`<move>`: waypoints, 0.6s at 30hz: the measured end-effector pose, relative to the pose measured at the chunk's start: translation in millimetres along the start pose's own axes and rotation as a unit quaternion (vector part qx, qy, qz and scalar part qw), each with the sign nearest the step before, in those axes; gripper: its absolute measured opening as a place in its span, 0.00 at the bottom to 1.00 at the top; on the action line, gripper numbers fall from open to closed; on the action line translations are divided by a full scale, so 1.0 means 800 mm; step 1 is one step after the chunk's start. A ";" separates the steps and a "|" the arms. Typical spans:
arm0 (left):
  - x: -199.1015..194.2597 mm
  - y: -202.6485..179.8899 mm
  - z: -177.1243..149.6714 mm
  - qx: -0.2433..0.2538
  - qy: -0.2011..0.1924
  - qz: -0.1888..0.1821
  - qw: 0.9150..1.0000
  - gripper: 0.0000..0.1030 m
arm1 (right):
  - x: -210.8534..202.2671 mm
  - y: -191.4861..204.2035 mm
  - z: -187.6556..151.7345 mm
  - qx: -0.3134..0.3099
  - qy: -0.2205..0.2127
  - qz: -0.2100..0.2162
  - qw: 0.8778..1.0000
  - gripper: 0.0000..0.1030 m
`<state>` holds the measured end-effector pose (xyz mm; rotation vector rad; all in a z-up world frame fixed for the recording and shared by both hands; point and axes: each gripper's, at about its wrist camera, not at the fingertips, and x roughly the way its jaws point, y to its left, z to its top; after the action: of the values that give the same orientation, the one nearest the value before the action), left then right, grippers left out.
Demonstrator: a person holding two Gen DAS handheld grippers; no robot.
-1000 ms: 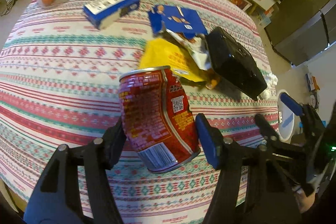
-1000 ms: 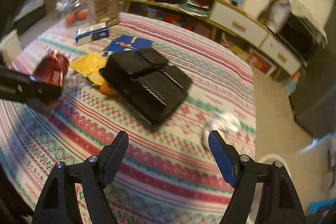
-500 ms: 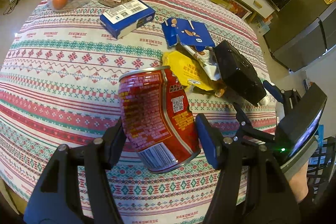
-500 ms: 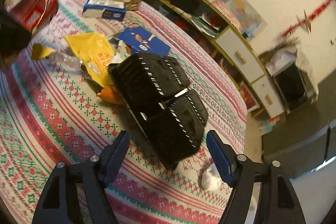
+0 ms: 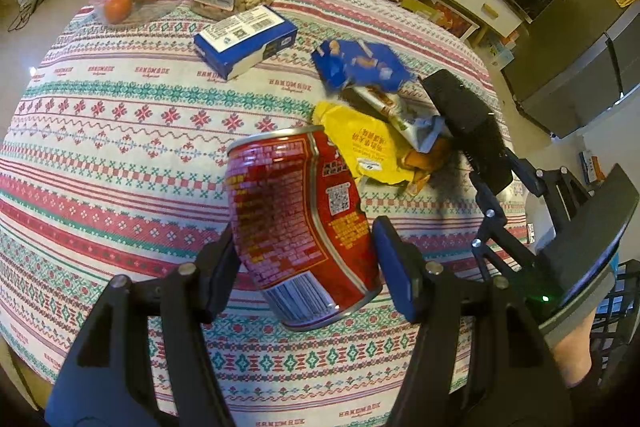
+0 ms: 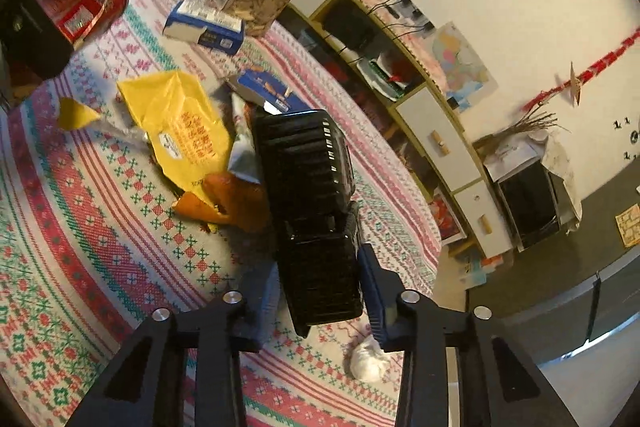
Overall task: Collect trash
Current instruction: 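Move right tool to the black plastic tray while left holds crushed can, then grasp the black plastic tray by its rim with the right tool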
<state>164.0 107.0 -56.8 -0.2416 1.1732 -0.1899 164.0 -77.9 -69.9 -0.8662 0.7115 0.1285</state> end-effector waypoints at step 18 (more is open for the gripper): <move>-0.008 -0.062 -0.001 0.038 -0.025 -0.025 0.999 0.63 | -0.048 -0.123 -0.063 0.211 0.015 0.111 0.971 0.07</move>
<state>160.1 61.1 -37.4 -0.2087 1.1091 -0.2705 145.5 -172.8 -3.9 -0.3809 0.8252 0.1565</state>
